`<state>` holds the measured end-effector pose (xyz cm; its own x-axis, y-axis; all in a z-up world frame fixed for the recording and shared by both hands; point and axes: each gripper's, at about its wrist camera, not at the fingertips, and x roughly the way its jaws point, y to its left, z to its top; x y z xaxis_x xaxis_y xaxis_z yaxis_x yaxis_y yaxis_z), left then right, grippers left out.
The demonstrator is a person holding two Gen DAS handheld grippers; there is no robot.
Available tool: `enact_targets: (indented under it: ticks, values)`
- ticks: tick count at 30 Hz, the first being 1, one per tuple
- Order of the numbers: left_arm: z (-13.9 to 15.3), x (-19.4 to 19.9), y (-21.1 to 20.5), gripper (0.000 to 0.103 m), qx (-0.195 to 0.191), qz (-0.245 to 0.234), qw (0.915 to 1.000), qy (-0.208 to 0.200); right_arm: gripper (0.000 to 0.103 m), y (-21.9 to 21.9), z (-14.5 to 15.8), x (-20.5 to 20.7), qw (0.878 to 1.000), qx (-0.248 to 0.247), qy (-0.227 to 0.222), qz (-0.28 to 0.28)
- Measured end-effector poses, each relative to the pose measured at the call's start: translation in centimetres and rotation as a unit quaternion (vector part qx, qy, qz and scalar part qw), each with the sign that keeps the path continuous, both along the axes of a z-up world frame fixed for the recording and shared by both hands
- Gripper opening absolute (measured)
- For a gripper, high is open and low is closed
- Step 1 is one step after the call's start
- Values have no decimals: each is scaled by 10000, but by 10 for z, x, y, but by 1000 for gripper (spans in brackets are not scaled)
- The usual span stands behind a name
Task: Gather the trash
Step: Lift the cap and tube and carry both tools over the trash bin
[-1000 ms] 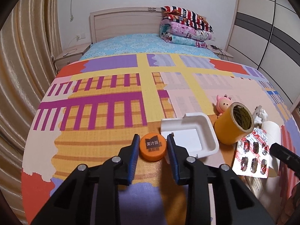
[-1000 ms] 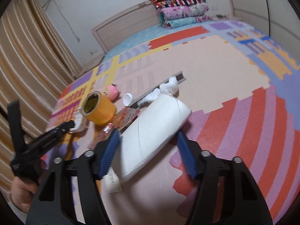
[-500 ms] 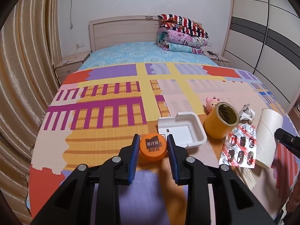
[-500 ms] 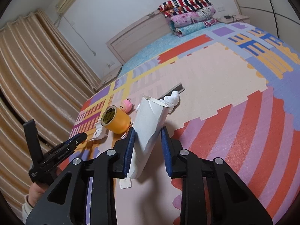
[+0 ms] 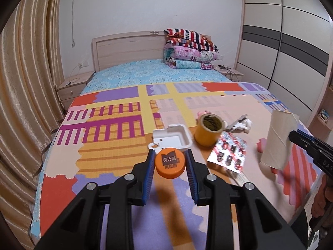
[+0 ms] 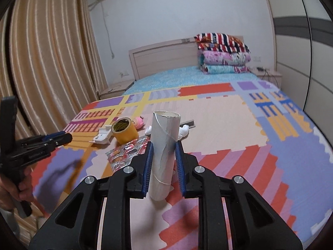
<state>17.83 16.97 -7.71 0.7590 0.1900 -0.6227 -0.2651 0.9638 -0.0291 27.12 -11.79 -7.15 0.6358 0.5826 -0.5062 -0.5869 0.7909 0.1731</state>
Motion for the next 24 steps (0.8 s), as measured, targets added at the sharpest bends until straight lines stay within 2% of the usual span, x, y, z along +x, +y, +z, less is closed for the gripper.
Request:
enact_targets:
  ticks: [8,15,18,20,24]
  values:
    - [10,-23,-44,29,43,-375,9992,-161,22,-19,12,-31,9985,-114,-457,266]
    - [17,-47,-87,29,126,-737,9969,-243,22,-38,25,-75,9895,-275,-1278,613]
    - [19,-59,-103,29,118,-896,9956,-260,22,-47,31,-98,9852,-276,-1492,799]
    - [18,-67,-112,29,103,-971,9949,-248,22,-52,34,-112,9833,-342,-1557,880]
    - [13,-85,-131,29,8,-1098,9938,-185,22,-68,31,-134,9843,-346,-1340,1092]
